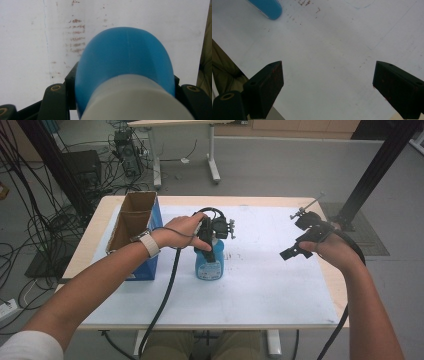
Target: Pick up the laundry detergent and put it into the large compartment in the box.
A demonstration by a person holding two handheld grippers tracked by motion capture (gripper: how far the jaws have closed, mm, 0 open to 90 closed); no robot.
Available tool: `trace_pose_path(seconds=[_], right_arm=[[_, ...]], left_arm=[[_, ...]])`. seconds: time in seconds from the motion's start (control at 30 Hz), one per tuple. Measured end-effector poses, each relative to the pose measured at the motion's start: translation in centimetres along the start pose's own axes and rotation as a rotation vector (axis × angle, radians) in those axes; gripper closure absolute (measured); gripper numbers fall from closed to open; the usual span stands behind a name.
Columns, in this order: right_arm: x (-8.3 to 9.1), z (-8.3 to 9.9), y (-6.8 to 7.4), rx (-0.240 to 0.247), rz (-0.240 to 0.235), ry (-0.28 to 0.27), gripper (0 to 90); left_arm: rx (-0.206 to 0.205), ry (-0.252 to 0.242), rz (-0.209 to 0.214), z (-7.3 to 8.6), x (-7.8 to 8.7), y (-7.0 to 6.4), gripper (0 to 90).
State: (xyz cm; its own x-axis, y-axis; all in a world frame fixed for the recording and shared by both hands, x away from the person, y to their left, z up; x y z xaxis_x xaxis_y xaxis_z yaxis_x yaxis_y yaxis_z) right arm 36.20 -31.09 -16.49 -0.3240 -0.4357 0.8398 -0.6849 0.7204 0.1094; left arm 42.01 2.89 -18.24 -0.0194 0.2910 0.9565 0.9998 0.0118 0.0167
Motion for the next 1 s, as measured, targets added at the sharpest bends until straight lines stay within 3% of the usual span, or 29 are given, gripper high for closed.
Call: trace_pose_path(seconds=[1.0], right_arm=[[0.37, 0.48, -0.02, -0.005, 0.008, -0.002, 9.7]], left_arm=[[0.006, -0.002, -0.002, 0.06, -0.01, -0.01, 39.0]])
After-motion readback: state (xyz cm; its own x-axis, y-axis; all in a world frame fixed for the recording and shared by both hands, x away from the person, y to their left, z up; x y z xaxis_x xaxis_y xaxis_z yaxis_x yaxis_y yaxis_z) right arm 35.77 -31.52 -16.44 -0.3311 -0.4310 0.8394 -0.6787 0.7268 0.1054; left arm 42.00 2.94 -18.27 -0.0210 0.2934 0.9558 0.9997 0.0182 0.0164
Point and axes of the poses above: each handheld gripper's, and its own axes: x roughly backward along the jaws, z roughly out of its underside, y roughly to its left, the point moved 2 cm from there along -x, roughly forward along the jaws, and after that the axes turned 9 degrees about -y, right-handed, at the moved point
